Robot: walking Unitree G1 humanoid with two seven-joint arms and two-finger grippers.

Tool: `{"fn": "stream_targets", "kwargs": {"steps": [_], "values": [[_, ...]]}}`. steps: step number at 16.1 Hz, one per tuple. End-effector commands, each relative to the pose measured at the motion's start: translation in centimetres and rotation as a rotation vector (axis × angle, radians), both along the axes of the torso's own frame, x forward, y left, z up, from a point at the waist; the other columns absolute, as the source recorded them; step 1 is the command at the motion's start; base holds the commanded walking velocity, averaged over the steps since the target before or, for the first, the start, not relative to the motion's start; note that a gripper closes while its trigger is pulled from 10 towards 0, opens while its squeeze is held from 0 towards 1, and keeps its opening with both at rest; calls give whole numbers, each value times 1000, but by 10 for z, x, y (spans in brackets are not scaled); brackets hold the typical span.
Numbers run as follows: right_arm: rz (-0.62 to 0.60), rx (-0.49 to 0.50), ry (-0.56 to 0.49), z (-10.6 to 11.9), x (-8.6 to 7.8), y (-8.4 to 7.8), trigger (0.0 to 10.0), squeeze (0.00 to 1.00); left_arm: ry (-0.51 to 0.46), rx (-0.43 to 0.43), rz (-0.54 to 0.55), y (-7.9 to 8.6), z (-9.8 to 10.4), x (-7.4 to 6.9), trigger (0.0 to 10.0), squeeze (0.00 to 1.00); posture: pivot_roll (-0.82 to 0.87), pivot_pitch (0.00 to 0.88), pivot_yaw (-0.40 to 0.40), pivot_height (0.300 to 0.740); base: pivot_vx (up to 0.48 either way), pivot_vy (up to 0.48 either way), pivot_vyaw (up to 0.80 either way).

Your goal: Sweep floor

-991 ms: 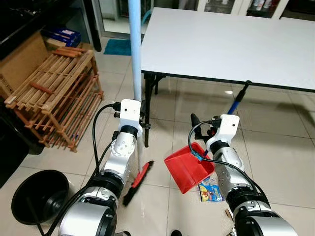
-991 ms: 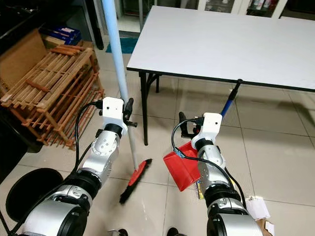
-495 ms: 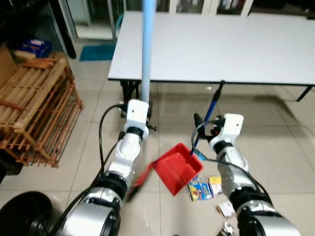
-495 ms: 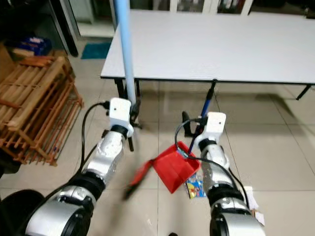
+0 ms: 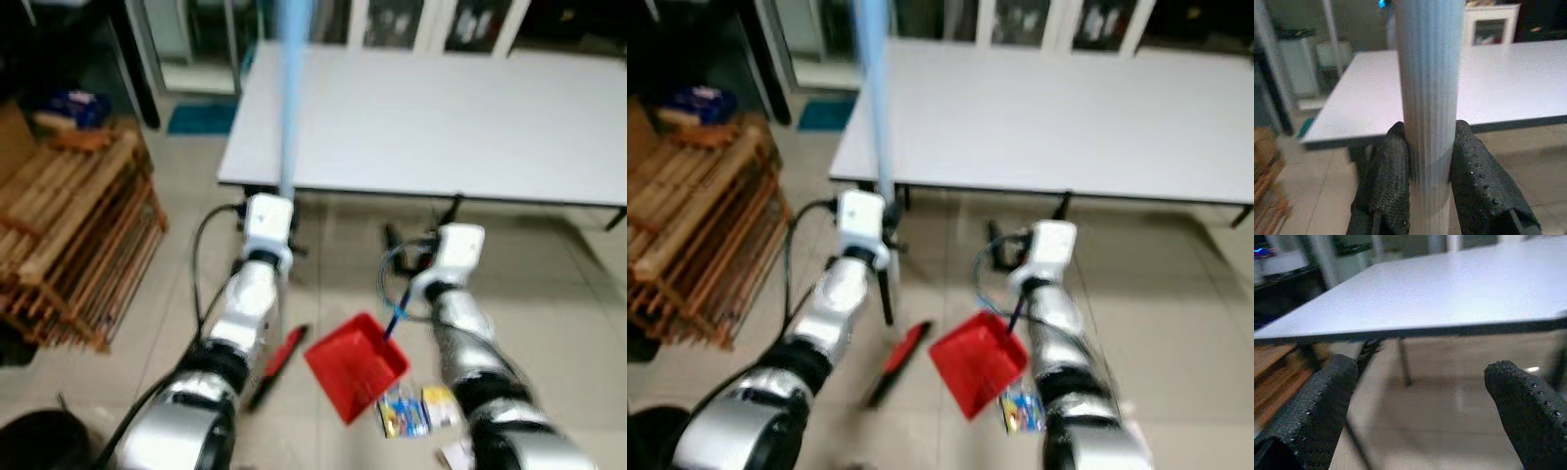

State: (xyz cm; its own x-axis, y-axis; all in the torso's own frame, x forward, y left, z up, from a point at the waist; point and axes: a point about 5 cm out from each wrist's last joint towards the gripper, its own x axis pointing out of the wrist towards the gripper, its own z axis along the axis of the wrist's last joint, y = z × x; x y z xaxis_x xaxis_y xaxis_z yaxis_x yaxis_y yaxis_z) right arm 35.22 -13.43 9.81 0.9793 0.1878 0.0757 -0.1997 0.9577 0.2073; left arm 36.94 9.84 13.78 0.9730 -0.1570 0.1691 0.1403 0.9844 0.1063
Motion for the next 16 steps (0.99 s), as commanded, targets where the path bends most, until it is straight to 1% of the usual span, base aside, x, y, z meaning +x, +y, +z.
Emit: {"fn": "stream_targets", "kwargs": {"steps": [1, 12, 16], "values": [[-20, -14, 9, -1, 0, -9, 10000, 0, -45, 3, -18, -5, 10, 2, 10000, 0, 49, 132, -26, 740, 315, 0, 0], [-24, -11, 18, -3, -1, -10, 10000, 0, -46, 7, -20, -6, 10, 1, 10000, 0, 47, 160, -26, 740, 310, 0, 0], [-18, -17, 22, -3, -1, -10, 10000, 0, -51, -6, -22, -6, 11, 1, 10000, 0, 50, 164, -29, 740, 0, 0, 0]]}}
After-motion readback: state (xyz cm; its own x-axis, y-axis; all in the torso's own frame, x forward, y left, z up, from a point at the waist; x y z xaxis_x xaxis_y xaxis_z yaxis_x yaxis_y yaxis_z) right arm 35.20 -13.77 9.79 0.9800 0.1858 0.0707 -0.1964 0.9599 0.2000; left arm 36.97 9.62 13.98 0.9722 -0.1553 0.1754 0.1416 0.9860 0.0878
